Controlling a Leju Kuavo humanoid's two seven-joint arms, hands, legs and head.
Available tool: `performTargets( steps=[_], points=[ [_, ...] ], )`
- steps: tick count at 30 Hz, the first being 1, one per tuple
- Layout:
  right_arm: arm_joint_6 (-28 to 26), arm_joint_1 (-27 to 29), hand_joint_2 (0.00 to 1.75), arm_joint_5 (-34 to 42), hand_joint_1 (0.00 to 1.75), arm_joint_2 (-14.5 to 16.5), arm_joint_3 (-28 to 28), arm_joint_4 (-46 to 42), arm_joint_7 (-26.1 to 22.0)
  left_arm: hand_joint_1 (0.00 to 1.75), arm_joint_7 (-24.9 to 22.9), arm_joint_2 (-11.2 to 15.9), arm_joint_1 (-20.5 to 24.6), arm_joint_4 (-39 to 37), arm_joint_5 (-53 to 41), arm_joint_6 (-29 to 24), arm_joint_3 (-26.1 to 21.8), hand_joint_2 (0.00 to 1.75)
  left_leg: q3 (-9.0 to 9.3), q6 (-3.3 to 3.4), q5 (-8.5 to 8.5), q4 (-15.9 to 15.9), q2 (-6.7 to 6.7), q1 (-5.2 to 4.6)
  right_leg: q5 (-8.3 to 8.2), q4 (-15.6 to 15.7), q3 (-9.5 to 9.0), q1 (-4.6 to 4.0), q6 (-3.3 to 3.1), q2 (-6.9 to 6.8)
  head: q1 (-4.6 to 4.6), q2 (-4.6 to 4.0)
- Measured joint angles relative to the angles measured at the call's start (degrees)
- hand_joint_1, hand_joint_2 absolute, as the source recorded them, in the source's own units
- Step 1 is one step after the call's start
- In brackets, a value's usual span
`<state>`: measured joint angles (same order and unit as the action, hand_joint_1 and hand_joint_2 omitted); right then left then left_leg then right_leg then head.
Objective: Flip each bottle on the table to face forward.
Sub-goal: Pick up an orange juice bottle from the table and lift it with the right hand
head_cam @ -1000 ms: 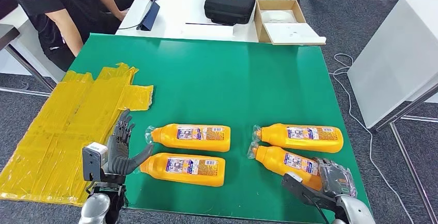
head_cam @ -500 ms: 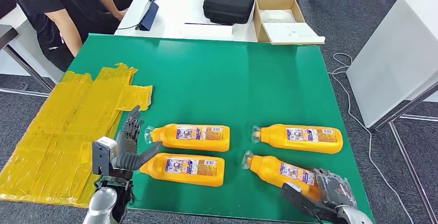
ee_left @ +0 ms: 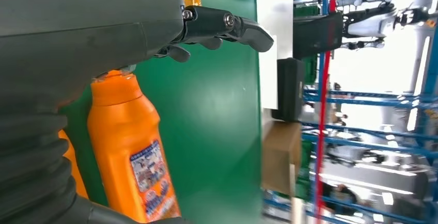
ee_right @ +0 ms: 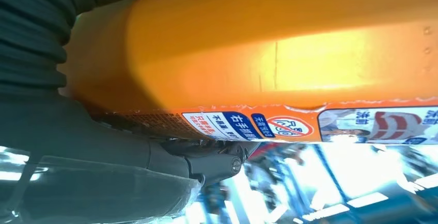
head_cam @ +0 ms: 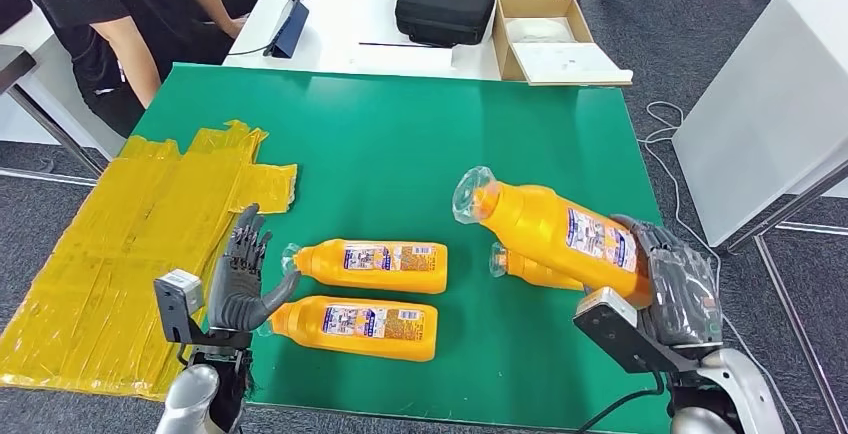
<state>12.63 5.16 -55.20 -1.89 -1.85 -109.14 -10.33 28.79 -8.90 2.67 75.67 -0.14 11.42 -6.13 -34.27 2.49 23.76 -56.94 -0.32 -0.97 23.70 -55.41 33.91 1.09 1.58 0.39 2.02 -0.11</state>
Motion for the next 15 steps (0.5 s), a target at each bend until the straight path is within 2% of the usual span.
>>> performTargets(
  steps=[3, 8, 12, 15],
  points=[
    [-2.87, -4.26, 1.75, 3.75, 1.75, -2.75, 4.19, 3.74, 1.1, 0.0, -0.51, 0.57, -0.2, 0.66, 3.77, 2.6, -0.6, 1.75, 0.02, 0.04, -0.04, -0.02, -0.04, -0.03, -0.05, 0.01, 0.04, 0.0, 0.07, -0.04, 0.0, 0.0],
    [-6.45, -8.18, 1.75, 6.11, 1.75, -5.28, 9.97, 8.08, 2.89, 0.0, -1.07, 1.29, -0.62, 1.36, 7.54, 5.6, -0.92, 1.75, -0.09, 0.04, -0.1, -0.01, -0.22, 0.0, -0.05, -0.01, 0.05, 0.0, 0.08, -0.22, 0.01, 0.0],
    [-12.77, -12.88, 1.75, 6.33, 1.75, -5.07, 15.35, 14.29, 5.43, 0.0, -2.68, 1.79, -0.69, 1.81, 14.49, 12.1, -0.4, 1.75, -0.09, -0.01, -0.13, -0.01, -0.14, 0.04, -0.06, -0.02, 0.12, -0.01, 0.08, -0.17, 0.01, 0.0],
    [-16.01, -16.64, 1.75, 6.14, 1.74, -3.55, 19.73, 19.55, 7.35, 0.0, -4.38, 1.92, -0.02, 1.65, 18.41, 16.43, 1.28, 1.75, -0.06, 0.01, -0.17, -0.02, -0.21, 0.03, -0.06, -0.01, 0.17, -0.01, 0.08, -0.22, -0.01, 0.0]
  ],
)
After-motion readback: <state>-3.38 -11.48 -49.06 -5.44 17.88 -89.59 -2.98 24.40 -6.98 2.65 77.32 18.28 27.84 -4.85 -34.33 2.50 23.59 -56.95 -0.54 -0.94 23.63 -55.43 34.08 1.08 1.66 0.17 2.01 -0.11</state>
